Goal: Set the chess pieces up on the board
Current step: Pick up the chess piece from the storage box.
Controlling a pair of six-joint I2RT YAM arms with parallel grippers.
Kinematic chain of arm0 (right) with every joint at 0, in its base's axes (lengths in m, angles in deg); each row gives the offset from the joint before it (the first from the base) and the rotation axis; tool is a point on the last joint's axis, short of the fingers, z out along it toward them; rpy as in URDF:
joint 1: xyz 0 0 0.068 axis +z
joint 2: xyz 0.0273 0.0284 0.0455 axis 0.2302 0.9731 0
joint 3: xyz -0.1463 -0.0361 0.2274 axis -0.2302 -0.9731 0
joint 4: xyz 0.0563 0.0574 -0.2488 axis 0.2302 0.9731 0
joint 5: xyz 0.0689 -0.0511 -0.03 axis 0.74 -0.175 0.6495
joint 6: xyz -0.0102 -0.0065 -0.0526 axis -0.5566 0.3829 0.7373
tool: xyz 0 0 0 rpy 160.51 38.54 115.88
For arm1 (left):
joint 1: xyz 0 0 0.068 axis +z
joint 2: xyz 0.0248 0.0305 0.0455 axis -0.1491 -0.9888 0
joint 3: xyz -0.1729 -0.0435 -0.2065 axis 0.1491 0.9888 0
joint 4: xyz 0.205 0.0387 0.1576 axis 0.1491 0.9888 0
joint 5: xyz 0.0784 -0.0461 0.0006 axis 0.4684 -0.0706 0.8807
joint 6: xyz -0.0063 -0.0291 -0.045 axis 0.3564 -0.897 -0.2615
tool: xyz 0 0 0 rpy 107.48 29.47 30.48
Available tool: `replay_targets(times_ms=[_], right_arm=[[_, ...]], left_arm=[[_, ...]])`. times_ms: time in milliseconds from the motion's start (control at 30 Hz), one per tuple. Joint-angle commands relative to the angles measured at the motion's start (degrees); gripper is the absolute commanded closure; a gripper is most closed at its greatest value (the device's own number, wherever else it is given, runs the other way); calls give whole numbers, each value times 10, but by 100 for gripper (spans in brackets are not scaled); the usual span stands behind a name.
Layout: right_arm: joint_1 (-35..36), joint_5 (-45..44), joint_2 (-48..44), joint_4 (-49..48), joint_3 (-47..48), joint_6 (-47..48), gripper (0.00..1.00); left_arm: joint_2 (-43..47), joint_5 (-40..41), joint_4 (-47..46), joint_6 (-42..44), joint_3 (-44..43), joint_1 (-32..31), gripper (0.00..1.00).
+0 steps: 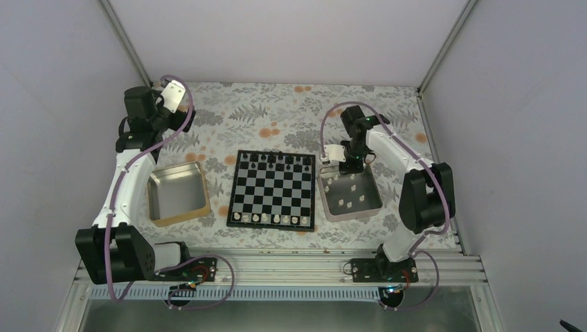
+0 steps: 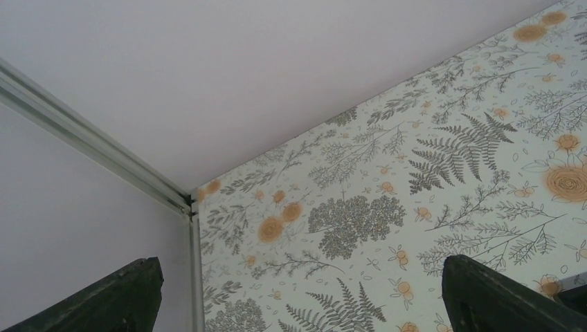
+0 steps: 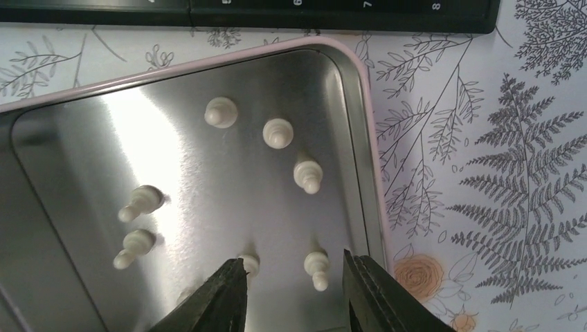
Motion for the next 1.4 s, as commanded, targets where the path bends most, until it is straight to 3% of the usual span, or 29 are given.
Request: replay_targets(times_ms=[0,567,1367], right_arm=[[-6,24,23,-41,-7,-3,63],[3,25,98,-50,15,0,66],[16,7,93,-106,-39,-14,67]], left_arm=[[-6,-11,1,-2,-14,3,0],[-23,-3,-1,1,-13,3,0],[-28,-25,5,-2,-16,2,0]])
